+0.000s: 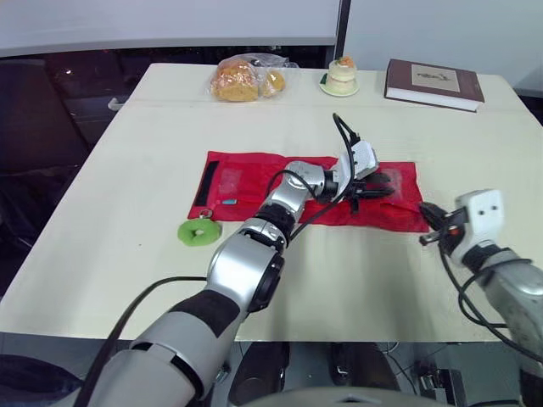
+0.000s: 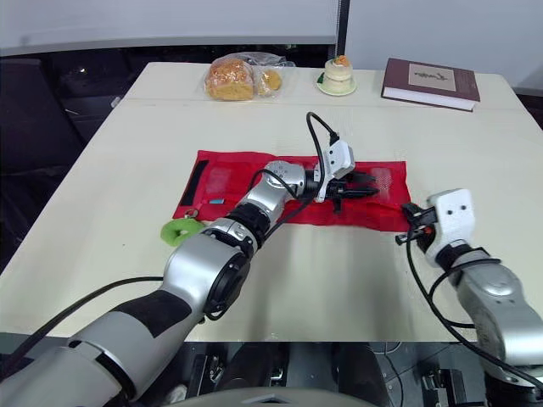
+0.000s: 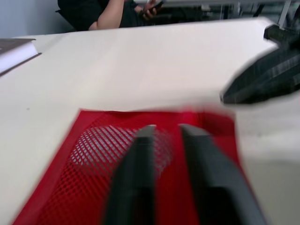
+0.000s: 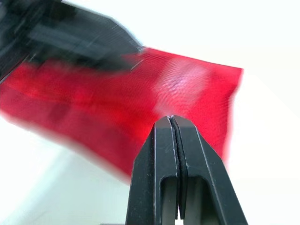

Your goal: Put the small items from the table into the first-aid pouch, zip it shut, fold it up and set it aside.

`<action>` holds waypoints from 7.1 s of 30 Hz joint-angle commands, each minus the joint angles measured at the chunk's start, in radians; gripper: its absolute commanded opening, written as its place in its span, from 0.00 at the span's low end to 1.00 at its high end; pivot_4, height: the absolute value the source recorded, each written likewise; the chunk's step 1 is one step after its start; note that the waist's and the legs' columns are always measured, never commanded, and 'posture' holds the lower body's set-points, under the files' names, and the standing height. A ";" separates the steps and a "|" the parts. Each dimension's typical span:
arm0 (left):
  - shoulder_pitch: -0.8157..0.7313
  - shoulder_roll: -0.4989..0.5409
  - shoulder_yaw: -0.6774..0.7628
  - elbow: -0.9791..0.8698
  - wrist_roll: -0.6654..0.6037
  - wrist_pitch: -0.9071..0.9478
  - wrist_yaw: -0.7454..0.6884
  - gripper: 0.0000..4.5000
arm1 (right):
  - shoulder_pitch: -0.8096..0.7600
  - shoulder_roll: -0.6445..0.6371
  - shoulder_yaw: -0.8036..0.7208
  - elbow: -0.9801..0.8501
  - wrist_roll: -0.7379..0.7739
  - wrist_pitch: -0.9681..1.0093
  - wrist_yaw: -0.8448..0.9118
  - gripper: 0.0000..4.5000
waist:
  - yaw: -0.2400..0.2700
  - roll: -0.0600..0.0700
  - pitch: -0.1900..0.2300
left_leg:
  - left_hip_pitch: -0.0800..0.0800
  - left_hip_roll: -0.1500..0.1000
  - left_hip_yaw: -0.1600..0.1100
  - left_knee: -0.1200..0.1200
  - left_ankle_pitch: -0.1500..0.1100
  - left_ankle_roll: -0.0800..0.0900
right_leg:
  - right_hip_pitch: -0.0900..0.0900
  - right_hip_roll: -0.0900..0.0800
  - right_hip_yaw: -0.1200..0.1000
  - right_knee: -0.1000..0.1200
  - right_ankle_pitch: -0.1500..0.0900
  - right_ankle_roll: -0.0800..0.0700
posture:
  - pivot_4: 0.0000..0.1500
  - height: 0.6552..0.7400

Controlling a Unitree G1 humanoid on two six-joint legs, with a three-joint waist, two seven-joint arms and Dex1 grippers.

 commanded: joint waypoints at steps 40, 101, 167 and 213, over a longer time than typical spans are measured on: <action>0.613 0.700 0.072 -1.363 -0.495 0.680 -0.293 1.00 | -0.052 -0.250 -0.248 0.411 0.028 0.060 0.073 0.00 | -0.004 0.005 -0.001 | 0.002 0.004 0.003 -0.001 0.000 -0.001 | 0.001 0.001 0.003 -0.001 0.000 0.000 | 1.00 0.87; 0.678 0.770 0.092 -1.292 -0.496 0.791 -0.139 1.00 | 0.254 -0.376 -0.427 0.315 0.010 -0.176 0.400 0.98 | 0.003 0.007 0.000 | 0.002 0.003 0.001 -0.002 0.000 0.000 | 0.002 0.000 0.002 -0.002 0.000 0.000 | 1.00 0.87; 0.516 0.394 0.245 -0.935 -0.732 1.537 0.332 0.00 | -0.289 -0.100 0.605 0.093 0.171 -0.175 0.392 1.00 | 0.001 0.001 -0.001 | 0.014 0.001 0.002 -0.010 0.003 -0.006 | 0.010 -0.004 0.002 -0.005 -0.001 0.000 | 1.00 0.87; 0.550 0.487 0.186 -0.862 -0.666 1.394 0.276 0.00 | -0.036 -0.165 0.124 0.138 -0.115 -0.220 0.382 0.01 | -0.004 0.001 -0.002 | 0.018 0.001 0.002 -0.016 0.003 -0.006 | 0.010 -0.005 0.003 -0.005 -0.001 -0.001 | 1.00 0.87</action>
